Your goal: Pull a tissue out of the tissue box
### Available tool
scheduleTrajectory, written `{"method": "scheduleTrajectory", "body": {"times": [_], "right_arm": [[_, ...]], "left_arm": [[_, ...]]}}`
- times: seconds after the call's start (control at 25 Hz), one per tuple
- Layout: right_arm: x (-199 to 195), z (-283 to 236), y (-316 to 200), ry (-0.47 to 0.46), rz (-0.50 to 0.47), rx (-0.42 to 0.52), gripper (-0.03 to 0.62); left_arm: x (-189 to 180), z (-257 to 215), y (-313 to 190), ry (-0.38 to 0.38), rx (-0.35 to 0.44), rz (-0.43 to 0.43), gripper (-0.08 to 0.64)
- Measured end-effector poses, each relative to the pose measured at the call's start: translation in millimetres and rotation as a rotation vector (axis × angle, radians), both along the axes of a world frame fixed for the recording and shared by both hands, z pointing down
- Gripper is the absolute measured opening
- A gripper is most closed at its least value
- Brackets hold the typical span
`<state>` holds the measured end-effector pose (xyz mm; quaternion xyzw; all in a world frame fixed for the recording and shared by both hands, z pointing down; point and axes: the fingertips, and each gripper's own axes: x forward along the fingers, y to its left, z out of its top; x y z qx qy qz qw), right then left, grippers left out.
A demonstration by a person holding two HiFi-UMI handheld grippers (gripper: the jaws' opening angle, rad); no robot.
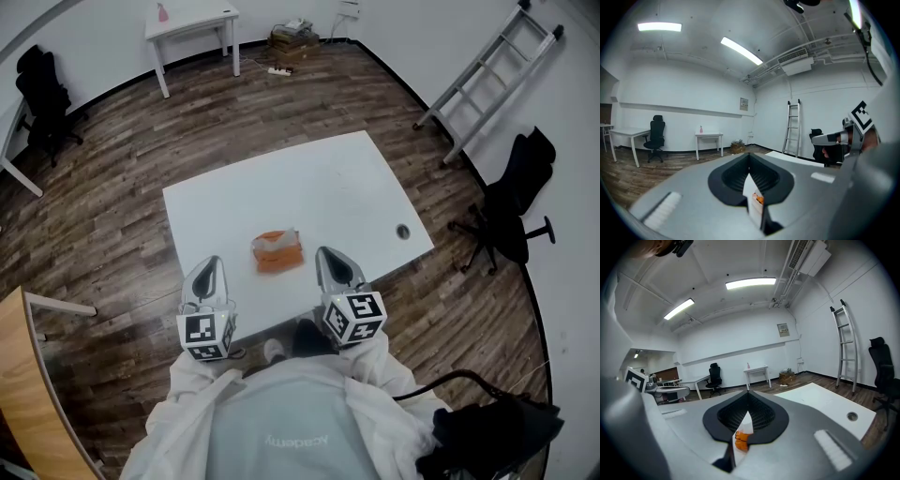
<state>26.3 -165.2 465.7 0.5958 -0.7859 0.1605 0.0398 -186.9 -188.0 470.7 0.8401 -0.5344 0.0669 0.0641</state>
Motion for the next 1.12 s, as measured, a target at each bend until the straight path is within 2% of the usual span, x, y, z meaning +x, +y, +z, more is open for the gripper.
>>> {"method": "scheduleTrajectory", "body": {"times": [0.52, 1.12], "right_arm": [[1.5, 11.2, -36.6, -0.025, -0.046, -0.037, 0.002], [2.3, 17.3, -83.5, -0.041, -0.165, -0.069, 0.002]], "left_arm": [[14.6, 8.8, -27.1, -0.029, -0.040, -0.014, 0.000], [18.7, 13.3, -54.5, -0.048, -0.074, -0.122, 0.000]]}}
